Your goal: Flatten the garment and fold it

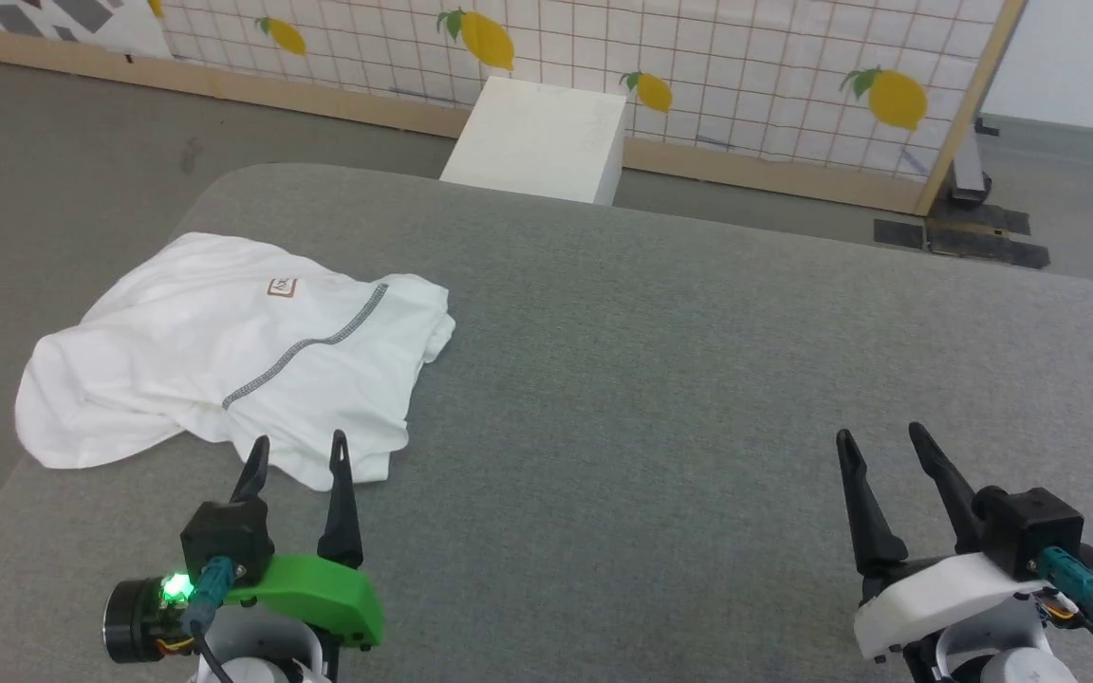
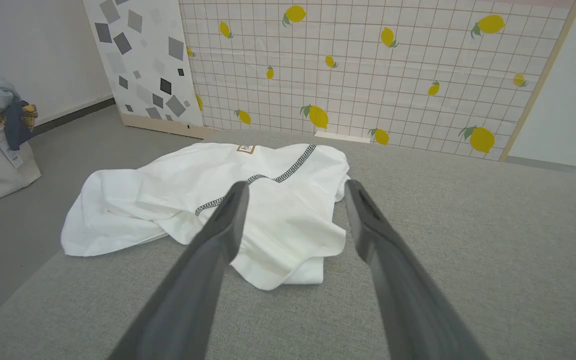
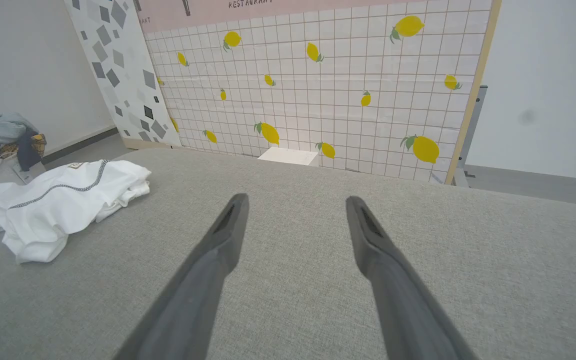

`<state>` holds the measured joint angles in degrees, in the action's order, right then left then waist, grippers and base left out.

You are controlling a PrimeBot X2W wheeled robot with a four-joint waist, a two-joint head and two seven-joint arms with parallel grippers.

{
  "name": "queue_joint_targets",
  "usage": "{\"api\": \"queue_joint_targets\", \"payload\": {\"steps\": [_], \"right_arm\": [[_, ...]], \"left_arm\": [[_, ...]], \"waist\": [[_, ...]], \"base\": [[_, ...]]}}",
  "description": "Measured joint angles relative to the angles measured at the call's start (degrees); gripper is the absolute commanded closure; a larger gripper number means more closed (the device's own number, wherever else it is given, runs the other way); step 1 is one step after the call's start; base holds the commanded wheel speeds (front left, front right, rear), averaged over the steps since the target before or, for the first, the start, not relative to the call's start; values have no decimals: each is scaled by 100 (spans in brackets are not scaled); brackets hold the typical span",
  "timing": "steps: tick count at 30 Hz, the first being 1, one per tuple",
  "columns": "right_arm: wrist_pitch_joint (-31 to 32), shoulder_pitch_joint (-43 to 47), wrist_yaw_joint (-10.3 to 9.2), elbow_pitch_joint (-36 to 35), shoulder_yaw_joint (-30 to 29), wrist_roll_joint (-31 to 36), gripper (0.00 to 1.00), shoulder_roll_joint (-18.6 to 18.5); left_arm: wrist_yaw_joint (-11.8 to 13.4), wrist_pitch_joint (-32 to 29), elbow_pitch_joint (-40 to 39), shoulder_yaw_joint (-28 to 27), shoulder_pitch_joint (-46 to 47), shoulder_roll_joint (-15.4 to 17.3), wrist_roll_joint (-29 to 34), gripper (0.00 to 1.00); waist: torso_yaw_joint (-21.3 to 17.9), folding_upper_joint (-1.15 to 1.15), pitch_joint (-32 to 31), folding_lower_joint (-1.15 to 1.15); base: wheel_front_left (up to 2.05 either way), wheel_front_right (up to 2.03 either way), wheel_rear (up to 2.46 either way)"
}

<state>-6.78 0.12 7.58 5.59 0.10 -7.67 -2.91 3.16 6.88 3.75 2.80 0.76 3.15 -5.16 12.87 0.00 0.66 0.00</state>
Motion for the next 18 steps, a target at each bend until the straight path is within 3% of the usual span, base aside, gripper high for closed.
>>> {"api": "queue_joint_targets", "payload": {"steps": [18], "right_arm": [[-216,99,0,216,33,-216,0,0]], "left_arm": [[101,218,129,15,-1,0,-94,0]], "waist": [[496,0,-48,0]], "base": [[0,0,0]]}}
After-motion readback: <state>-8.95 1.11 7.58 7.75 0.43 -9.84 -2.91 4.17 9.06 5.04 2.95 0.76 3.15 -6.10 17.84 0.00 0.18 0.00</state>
